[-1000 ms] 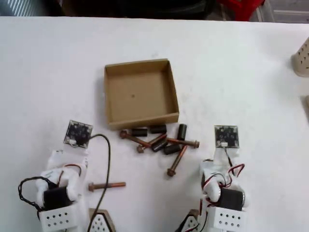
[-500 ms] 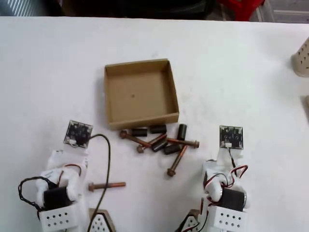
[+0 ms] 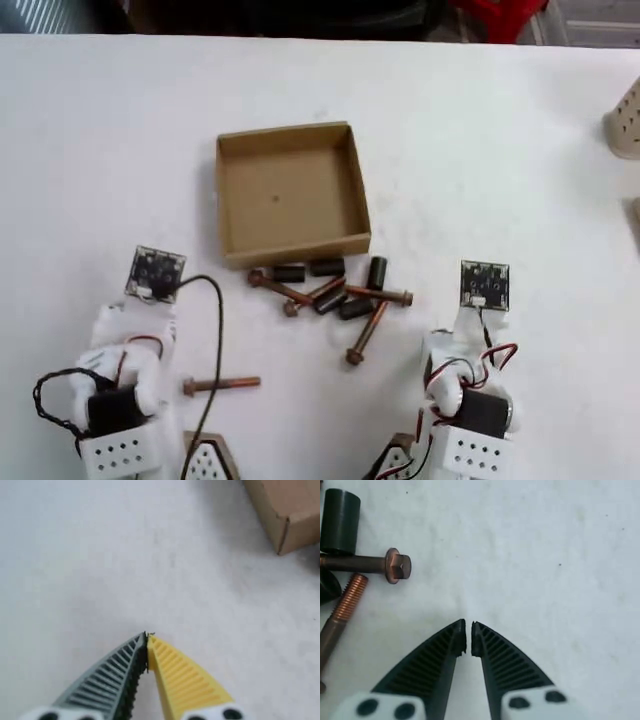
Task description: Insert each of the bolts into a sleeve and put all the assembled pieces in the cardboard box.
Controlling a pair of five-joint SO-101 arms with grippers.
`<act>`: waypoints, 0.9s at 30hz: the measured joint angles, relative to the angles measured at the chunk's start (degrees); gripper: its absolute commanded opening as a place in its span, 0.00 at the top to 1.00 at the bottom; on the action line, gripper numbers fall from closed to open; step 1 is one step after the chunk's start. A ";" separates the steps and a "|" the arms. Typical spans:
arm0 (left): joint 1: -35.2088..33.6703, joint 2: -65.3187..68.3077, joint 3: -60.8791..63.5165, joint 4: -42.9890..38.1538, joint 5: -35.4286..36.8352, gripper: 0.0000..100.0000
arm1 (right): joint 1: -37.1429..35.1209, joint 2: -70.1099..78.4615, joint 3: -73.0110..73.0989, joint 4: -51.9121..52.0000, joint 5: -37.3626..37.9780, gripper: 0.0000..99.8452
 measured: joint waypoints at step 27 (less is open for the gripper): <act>10.29 42.37 -39.65 14.95 2.90 0.90 | 0.00 0.00 0.70 0.00 0.00 0.98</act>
